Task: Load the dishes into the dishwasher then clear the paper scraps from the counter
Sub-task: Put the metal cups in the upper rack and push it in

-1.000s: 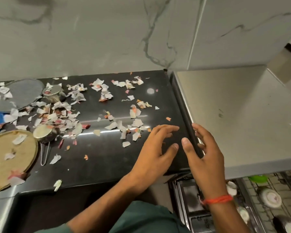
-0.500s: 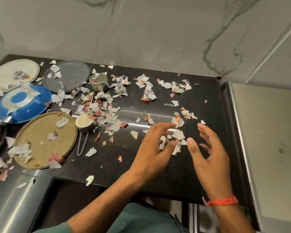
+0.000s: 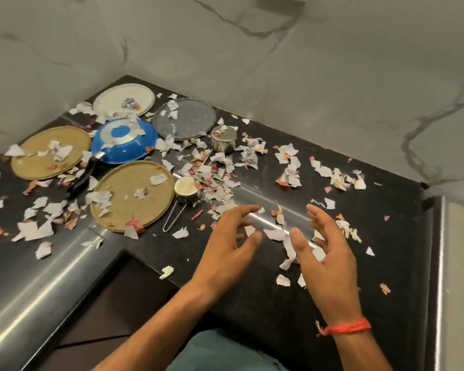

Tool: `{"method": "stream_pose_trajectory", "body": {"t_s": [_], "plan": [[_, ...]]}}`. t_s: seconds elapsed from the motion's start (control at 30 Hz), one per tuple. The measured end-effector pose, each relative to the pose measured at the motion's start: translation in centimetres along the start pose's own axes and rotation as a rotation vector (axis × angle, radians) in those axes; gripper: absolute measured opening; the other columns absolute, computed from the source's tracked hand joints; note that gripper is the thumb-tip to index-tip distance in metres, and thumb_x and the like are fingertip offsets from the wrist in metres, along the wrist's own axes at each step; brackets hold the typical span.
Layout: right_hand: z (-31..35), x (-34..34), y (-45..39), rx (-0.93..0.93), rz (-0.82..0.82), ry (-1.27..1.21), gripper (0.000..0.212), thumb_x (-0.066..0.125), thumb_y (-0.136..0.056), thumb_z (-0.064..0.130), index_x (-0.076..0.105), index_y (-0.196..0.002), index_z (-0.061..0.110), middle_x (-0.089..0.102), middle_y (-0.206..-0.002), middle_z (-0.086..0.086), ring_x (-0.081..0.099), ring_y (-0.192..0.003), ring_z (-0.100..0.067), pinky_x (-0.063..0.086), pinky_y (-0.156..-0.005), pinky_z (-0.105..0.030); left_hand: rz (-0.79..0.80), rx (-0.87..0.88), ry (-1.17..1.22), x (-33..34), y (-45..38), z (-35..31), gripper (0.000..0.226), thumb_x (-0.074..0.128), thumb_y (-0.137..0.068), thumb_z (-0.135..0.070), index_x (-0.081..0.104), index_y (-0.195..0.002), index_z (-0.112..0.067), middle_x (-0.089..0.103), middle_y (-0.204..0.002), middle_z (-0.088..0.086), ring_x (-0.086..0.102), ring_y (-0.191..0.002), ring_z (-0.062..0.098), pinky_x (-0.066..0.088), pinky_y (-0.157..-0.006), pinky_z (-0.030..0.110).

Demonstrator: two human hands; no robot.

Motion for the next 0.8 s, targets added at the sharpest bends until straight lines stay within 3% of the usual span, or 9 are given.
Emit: {"method": "stream_pose_trajectory", "body": {"t_s": [0.17, 0.37, 0.57, 0.67, 0.8], "plan": [[0.7, 1.0, -0.7, -0.053, 0.102, -0.048, 0.05, 0.063, -0.087, 0.051, 0.052, -0.136, 0.044, 0.053, -0.127, 0.032, 0.049, -0.124, 0.01, 0.039, -0.096, -0.014, -0.098, -0.077, -0.021, -1.0, 2.7, 0.6, 0.051, 0.064, -0.099, -0.018, 0.049, -0.14, -0.044, 0.05, -0.137, -0.023, 0.053, -0.122, -0.009, 0.051, -0.103, 0.029], [0.9, 4.0, -0.4, -0.07, 0.227, -0.035, 0.047, 0.064, -0.09, 0.051, 0.049, -0.134, 0.051, 0.057, -0.13, 0.025, 0.052, -0.123, 0.005, 0.045, -0.101, -0.029, -0.229, -0.131, 0.004, -3.5, 4.1, 1.8, 0.049, 0.065, -0.099, -0.018, 0.051, -0.14, -0.041, 0.054, -0.136, -0.021, 0.053, -0.123, -0.008, 0.052, -0.102, 0.031], [2.0, 6.6, -2.4, -0.07, 0.273, -0.006, 0.048, 0.068, -0.091, 0.043, 0.05, -0.133, 0.053, 0.055, -0.133, 0.026, 0.052, -0.124, 0.006, 0.046, -0.104, -0.03, -0.308, -0.223, -0.014, -7.8, 0.6, 5.2, 0.051, 0.065, -0.099, -0.025, 0.046, -0.144, -0.041, 0.05, -0.138, -0.016, 0.051, -0.122, -0.007, 0.047, -0.108, 0.038], [2.1, 7.7, -3.2, -0.034, 0.296, 0.037, 0.053, 0.064, -0.084, 0.058, 0.049, -0.135, 0.054, 0.055, -0.137, 0.023, 0.054, -0.124, 0.0, 0.046, -0.1, -0.028, -0.299, -0.248, -0.144, -9.7, -2.5, 7.8, 0.059, 0.064, -0.098, -0.029, 0.037, -0.151, -0.036, 0.043, -0.149, -0.005, 0.043, -0.136, 0.008, 0.036, -0.116, 0.036], [2.4, 9.2, -4.4, -0.025, 0.306, 0.09, 0.057, 0.06, -0.08, 0.063, 0.049, -0.136, 0.052, 0.055, -0.136, 0.024, 0.053, -0.125, 0.002, 0.045, -0.101, -0.028, -0.263, -0.203, -0.55, -11.6, -7.6, 9.9, 0.076, 0.065, -0.095, -0.036, 0.026, -0.159, -0.024, 0.033, -0.157, 0.01, 0.03, -0.145, 0.028, 0.027, -0.12, 0.042]]}}
Point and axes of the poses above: each hand's wrist, its own y-axis away from the middle knuckle, its own x-axis out of the palm, z = x × y, the point moved 6 cm from there along -y, towards the middle knuckle
